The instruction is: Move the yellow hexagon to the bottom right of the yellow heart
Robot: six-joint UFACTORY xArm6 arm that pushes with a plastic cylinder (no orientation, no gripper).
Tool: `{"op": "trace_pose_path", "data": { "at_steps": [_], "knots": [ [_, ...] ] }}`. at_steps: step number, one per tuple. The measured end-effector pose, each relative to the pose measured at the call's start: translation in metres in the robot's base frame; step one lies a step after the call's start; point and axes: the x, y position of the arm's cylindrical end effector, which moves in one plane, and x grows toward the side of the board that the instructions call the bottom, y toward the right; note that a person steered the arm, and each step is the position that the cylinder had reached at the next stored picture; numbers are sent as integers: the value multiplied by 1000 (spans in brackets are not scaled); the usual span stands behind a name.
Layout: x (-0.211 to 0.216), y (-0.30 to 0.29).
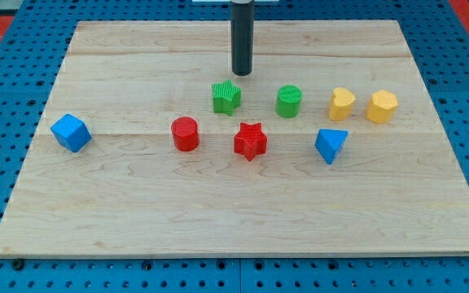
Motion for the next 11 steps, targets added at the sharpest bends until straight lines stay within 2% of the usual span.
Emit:
{"op": "trace_pose_path", "data": {
  "at_steps": [1,2,4,5,8,9,10,11],
  "knots": [
    [-4,34],
    [17,76],
    [31,148],
    [57,166],
    [66,233],
    [104,227],
    [114,210],
    [95,213]
  ]
}}
